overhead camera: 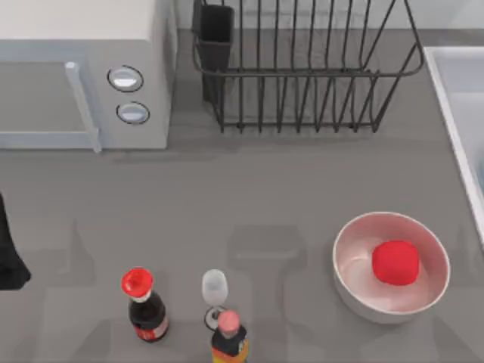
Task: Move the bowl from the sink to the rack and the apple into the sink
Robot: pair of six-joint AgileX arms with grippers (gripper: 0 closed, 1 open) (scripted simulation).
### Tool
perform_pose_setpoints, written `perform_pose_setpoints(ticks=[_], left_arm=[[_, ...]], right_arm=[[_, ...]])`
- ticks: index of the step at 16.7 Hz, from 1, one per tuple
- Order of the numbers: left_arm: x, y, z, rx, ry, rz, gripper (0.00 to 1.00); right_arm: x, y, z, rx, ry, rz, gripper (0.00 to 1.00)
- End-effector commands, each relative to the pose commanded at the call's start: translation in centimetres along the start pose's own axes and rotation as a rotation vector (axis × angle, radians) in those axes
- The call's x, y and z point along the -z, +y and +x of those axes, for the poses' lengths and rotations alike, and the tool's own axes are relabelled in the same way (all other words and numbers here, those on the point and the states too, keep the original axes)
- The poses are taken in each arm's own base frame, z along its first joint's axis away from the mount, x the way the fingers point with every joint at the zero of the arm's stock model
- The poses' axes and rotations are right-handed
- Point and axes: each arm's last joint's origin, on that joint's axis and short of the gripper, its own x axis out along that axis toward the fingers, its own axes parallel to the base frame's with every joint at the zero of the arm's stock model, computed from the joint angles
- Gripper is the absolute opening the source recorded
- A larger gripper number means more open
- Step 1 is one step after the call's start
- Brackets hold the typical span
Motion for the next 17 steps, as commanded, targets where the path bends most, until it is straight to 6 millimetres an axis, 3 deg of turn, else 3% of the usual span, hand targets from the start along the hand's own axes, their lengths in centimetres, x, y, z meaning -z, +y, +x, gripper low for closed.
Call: perform_pose_setpoints(ticks=[5, 10, 13, 17], left_arm=[[0.0, 0.0, 0.0, 0.000, 0.000, 0.000, 1.00], [0.0, 0.0, 0.0, 0.000, 0.000, 0.000, 1.00], [0.0, 0.0, 0.0, 0.000, 0.000, 0.000, 1.00], [0.0, 0.0, 0.0, 0.000, 0.000, 0.000, 1.00]], right_arm=[[-1.0, -0.1, 0.1, 0.008, 0.032, -0.008, 1.00], [-6.1, -0.6, 1.4, 0.045, 0.189, -0.042, 1.00], [-10.1, -1.2, 4.0, 0.071, 0.333, -0.066, 1.00], [-14.6, -2.9, 10.2, 0.099, 0.561, -0.091, 1.00]])
